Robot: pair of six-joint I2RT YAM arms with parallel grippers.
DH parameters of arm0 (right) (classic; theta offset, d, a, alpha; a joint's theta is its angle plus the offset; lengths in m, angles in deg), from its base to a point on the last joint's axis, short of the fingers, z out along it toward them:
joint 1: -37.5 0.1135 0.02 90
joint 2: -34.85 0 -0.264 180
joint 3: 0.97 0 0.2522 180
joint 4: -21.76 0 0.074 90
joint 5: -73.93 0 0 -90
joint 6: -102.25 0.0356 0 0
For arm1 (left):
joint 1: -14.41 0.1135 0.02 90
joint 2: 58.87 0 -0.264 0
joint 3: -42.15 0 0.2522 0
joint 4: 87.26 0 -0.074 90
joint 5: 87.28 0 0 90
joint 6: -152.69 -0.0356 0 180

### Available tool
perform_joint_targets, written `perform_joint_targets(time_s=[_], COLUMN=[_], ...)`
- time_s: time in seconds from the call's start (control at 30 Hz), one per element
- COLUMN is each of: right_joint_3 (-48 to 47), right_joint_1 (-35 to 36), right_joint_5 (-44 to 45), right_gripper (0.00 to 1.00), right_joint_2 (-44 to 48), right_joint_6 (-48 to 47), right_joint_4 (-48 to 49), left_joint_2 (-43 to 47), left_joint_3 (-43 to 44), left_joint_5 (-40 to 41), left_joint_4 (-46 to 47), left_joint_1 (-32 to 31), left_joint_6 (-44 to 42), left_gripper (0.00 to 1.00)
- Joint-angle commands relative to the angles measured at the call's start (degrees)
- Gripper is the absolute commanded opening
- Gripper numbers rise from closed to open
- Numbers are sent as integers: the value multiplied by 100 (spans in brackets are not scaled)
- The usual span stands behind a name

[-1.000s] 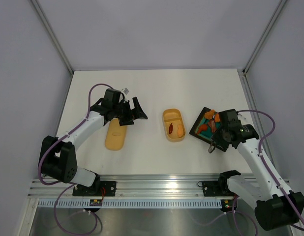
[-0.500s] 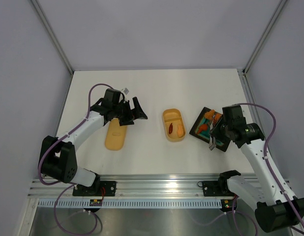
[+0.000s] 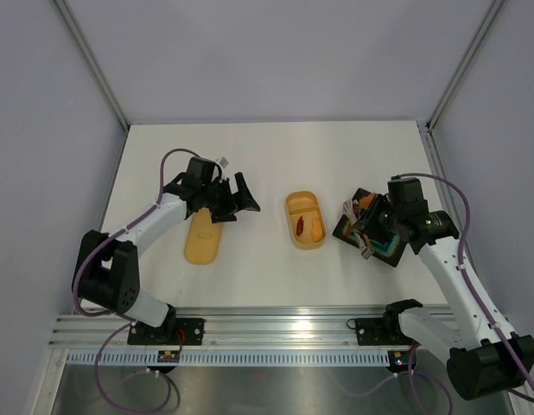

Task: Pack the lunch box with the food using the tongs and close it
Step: Place the fake food in the packing box.

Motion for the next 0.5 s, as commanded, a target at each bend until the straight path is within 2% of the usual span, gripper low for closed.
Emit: perform_joint_targets(time_s=[0.0, 0.27, 0.47], right_joint_3=[-166, -315, -464], right_joint_1=[-19, 157, 938], right_joint_5=[-566, -1112, -736], right_gripper=[30, 32, 34], right_joint_2=[-100, -408, -531], right_joint_6=[-340, -982, -922], right_joint_4=[418, 234, 216], left_joint_2=[-70, -159, 114], left_joint_3=[177, 265, 229], left_joint_5=[-140, -43, 1], left_joint_4=[222, 266, 266], left_joint_1=[21, 21, 21], left_joint_6=[32, 76, 102], left_gripper=[99, 99, 99])
